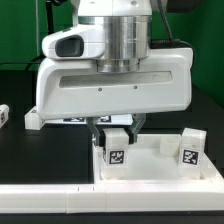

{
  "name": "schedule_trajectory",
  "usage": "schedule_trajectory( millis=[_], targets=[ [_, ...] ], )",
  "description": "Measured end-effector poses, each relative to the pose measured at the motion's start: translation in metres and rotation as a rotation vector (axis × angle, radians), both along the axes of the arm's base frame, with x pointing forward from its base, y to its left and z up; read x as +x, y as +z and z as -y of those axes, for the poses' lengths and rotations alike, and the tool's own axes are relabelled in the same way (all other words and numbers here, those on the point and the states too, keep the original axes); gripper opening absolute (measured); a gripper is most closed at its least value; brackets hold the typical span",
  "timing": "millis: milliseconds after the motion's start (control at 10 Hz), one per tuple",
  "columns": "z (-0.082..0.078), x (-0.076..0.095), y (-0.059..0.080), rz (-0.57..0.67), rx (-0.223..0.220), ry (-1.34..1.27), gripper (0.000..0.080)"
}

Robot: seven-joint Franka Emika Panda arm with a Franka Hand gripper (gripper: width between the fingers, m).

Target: Assemble square table

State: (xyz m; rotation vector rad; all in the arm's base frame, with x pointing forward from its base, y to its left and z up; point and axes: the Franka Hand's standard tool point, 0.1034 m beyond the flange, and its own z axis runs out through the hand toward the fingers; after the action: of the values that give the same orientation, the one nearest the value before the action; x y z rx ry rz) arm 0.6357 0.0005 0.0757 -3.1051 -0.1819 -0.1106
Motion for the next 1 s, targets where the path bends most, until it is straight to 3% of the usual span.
schedule_trajectory(
  millis=[400,1000],
  targets=[
    [0.0035,-0.0004,-0.0002,-0.002,0.016,-0.097,0.0285],
    [0.0071,-0.0026,-0.0008,-0.029,0.051,-0.655,0.0291]
  ],
)
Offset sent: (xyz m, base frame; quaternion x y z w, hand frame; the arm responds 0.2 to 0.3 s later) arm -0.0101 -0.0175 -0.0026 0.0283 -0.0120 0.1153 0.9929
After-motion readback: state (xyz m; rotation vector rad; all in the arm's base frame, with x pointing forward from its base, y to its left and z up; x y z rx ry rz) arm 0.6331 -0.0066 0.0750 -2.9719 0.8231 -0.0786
